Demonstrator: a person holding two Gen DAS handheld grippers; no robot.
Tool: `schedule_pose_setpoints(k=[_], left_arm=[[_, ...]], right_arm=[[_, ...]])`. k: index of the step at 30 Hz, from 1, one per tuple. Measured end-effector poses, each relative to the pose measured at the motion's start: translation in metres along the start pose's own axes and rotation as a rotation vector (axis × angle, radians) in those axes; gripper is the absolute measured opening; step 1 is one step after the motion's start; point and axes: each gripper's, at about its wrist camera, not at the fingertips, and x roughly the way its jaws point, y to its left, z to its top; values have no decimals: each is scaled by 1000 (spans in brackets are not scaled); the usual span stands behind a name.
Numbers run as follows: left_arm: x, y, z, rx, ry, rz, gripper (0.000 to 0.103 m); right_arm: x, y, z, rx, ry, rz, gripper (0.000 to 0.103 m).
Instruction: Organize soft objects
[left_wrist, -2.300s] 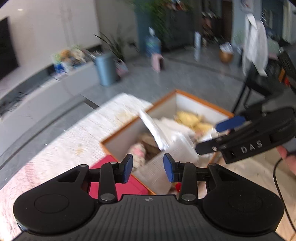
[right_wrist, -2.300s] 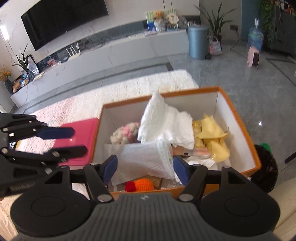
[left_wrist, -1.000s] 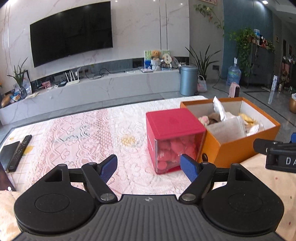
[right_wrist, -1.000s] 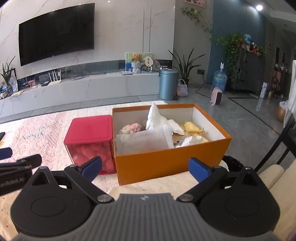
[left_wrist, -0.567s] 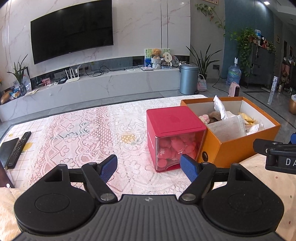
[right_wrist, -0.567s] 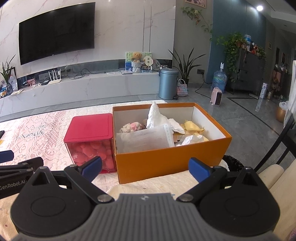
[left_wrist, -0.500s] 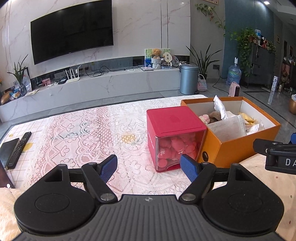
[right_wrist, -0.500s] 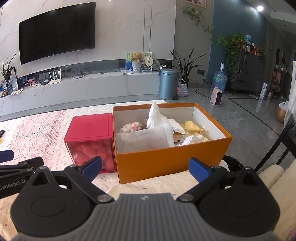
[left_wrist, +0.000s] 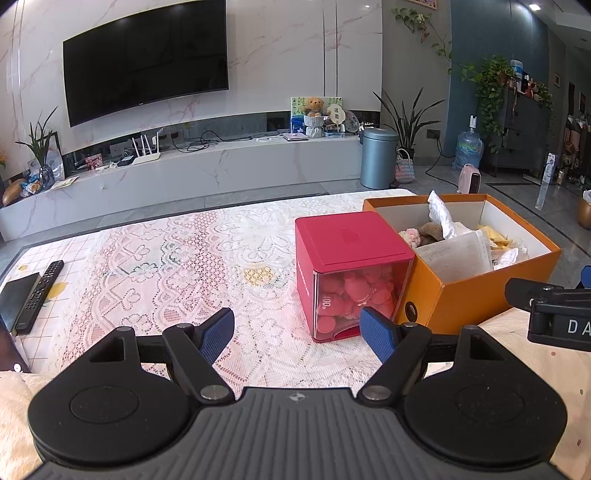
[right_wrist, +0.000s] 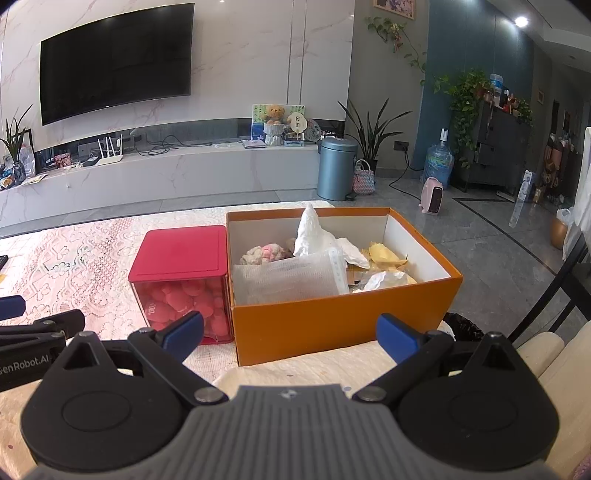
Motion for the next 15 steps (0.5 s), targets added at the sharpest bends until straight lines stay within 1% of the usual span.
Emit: schedule_pose_setpoints(k=[15], left_arm=[[-1, 1, 0, -6, 2, -4, 91]], right_arm=[[0, 2, -1, -7, -2, -3, 98]])
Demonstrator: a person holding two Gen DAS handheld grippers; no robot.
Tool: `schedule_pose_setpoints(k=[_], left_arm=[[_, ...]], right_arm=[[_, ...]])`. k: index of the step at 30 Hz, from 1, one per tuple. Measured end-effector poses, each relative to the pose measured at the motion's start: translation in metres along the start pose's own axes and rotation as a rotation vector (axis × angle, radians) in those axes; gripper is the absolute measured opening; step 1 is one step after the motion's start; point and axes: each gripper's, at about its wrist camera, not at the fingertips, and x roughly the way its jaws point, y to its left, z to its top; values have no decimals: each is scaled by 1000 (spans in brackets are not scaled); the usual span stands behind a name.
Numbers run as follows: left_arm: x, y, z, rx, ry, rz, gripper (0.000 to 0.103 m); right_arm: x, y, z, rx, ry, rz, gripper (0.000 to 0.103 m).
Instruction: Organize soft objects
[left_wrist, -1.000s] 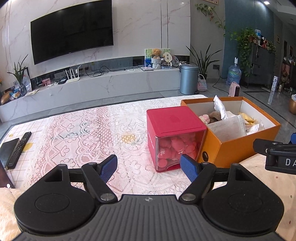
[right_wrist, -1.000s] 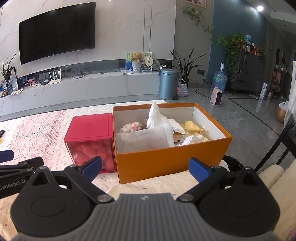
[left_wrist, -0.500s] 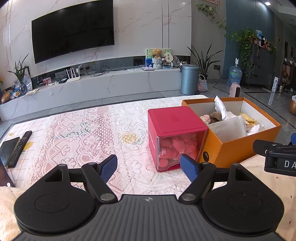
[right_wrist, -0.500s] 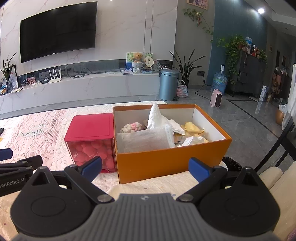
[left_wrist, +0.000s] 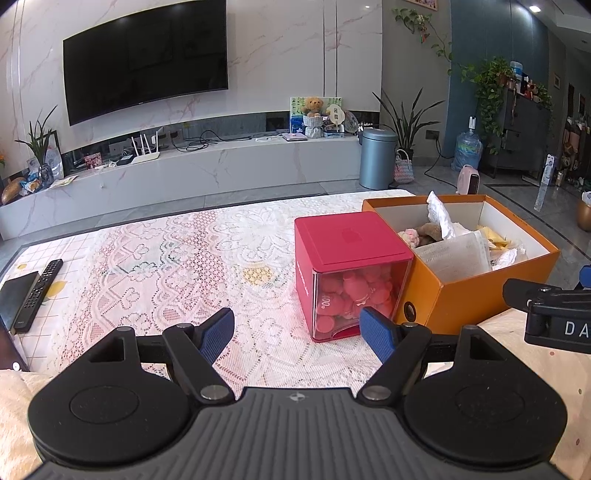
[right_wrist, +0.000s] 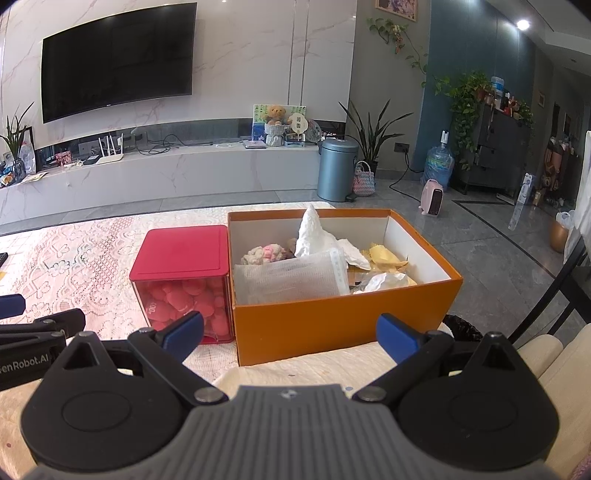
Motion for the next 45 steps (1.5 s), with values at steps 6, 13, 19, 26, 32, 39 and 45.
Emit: schedule_pose_setpoints(k=[6, 13, 19, 26, 32, 39, 45], left_arm=[[0, 0, 0, 0, 0, 0, 91], [0, -1, 0, 2, 3, -3, 91], [0, -1, 0, 2, 5, -3, 91], [0, -1, -1, -1, 6, -3, 91], [0, 1, 0, -6, 5, -3, 91], [-2, 1, 0, -8, 1, -2, 91], [-2, 1, 1, -15, 2, -5, 91]], right_arm=[[0, 0, 0, -1, 0, 1, 98], [-1, 1, 0, -4, 0, -1, 98], [-2, 1, 1, -4, -1, -1, 98], [-2, 2, 1, -10, 0, -2, 98], [-2, 4, 1, -21, -2, -4, 99], [-3, 8, 1, -31, -5, -5, 99], [-3, 9, 1, -36, -6, -5, 99]])
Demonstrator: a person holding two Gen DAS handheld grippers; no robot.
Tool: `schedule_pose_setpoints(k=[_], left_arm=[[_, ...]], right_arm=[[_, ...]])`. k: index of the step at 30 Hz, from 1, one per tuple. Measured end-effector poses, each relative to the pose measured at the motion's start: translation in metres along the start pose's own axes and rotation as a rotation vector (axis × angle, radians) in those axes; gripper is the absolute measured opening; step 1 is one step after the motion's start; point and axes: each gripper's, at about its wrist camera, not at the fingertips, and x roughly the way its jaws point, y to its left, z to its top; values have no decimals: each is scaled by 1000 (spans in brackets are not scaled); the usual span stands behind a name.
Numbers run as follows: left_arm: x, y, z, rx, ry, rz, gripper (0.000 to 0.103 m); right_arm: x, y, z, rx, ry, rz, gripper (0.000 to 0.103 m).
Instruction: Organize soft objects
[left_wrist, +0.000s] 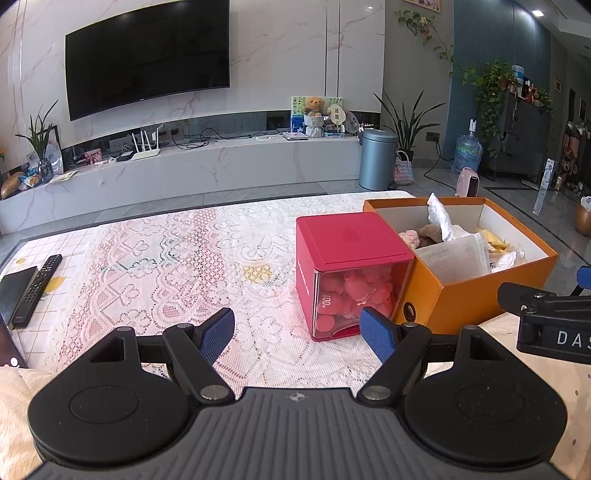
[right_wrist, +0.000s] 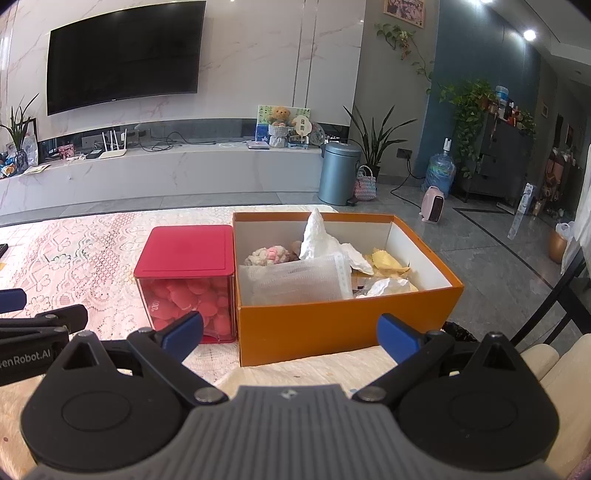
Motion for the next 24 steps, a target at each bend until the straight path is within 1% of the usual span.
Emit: schedule_pose_setpoints(k=[16, 24], left_arm=[[-3, -1, -1, -4, -5, 9, 90], [-4, -1, -2, -3, -12, -4, 90]], right_arm=[[-2, 4, 1, -18, -4, -3, 99], [-2, 4, 1, -18, -3, -3, 99]])
